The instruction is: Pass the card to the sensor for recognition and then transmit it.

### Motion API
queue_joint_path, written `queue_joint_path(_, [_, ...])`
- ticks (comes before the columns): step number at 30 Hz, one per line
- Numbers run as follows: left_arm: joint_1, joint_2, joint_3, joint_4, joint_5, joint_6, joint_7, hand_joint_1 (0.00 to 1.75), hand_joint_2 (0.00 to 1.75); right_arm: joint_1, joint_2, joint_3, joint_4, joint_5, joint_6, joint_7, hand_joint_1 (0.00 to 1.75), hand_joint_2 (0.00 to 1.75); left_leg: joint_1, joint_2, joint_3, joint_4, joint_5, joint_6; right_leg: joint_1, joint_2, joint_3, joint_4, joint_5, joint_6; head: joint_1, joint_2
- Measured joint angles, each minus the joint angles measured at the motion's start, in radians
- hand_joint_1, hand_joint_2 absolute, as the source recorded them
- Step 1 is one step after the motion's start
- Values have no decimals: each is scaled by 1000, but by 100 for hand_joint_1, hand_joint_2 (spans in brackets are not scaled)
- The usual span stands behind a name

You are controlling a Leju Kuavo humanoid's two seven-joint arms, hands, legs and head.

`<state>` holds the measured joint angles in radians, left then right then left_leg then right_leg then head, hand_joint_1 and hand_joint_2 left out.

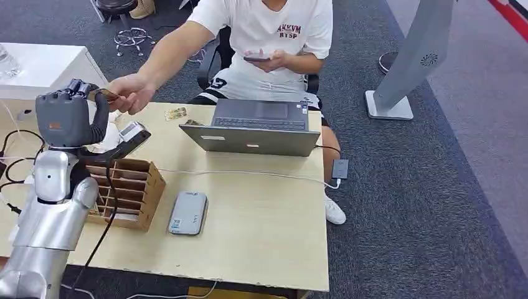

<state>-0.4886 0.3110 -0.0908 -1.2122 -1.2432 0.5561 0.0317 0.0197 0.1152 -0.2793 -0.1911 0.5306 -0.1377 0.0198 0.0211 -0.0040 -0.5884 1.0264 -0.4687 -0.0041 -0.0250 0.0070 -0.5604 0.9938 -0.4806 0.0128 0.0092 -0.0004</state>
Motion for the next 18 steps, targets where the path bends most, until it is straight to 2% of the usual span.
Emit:
queue_joint_path(11, [-2, -17, 0, 80, 5, 35, -2, 175, 0, 2, 0, 5, 9, 6, 6, -3, 0, 175, 0, 0, -2, 0, 0, 0, 0, 0, -2, 0, 0, 0, 0, 0])
queue_joint_path(12, [-2, -19, 0, 83, 5, 36, -2, 159, 0, 2, -1, 5, 9, 6, 6, -3, 0, 175, 0, 0, -2, 0, 0, 0, 0, 0, -2, 0, 0, 0, 0, 0])
queue_joint_path(13, [-2, -20, 0, 84, 5, 38, -2, 0, 0, 2, -1, 5, 9, 6, 6, -4, 0, 175, 0, 0, -2, 0, 0, 0, 0, 0, -2, 0, 0, 0, 0, 0])
queue_joint_path(18, [-2, -25, 0, 88, -5, 59, -8, 0, 0, 3, -1, 5, 9, 3, 4, -7, 0, 175, 0, 0, -2, 0, 0, 0, 0, 0, -2, 0, 0, 0, 0, 0])
